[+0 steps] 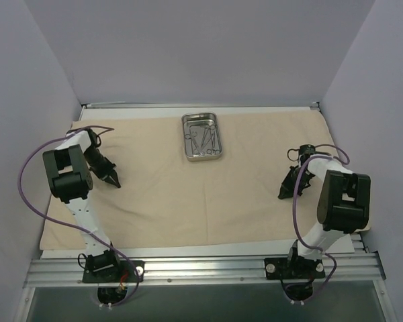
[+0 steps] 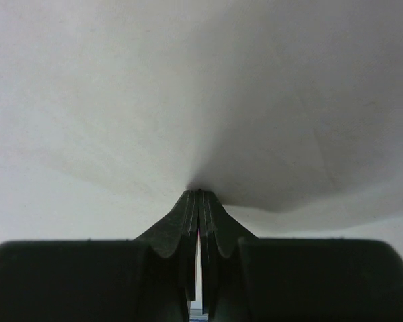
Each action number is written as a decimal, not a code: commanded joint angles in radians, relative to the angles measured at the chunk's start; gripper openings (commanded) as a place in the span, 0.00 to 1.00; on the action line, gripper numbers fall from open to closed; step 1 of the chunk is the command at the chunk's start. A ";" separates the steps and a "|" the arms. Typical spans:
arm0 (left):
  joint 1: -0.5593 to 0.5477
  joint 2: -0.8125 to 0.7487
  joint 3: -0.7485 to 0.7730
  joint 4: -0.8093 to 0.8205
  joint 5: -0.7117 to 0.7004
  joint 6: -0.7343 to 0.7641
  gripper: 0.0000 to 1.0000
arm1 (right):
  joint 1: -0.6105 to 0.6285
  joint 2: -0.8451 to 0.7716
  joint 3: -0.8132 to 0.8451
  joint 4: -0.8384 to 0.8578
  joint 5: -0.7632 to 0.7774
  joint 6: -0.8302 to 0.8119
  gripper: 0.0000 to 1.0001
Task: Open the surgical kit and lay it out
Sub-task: Smooth out the surgical kit at the center of the board, then pick up the container from the surgical kit, then place the container in the surgical kit, then smooth out the surgical kit at the center of the board.
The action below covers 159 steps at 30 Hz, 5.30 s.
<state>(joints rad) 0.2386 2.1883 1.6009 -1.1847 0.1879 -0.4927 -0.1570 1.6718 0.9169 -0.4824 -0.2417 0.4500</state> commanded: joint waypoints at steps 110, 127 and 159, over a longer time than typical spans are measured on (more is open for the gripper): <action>-0.344 -0.268 0.025 0.209 0.222 0.120 0.48 | 0.051 -0.255 0.132 -0.157 0.366 0.783 0.00; -0.344 -0.236 0.096 0.145 0.130 0.120 0.48 | -0.003 -0.054 0.031 0.107 0.346 0.721 0.00; -0.204 -0.453 -0.202 -0.027 -0.129 0.080 0.02 | 0.592 0.155 0.514 0.134 -0.420 -0.109 0.00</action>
<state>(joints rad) -0.0231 1.7969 1.3945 -1.1873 0.1329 -0.4034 0.3702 1.7283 1.3518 -0.3874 -0.4694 0.4351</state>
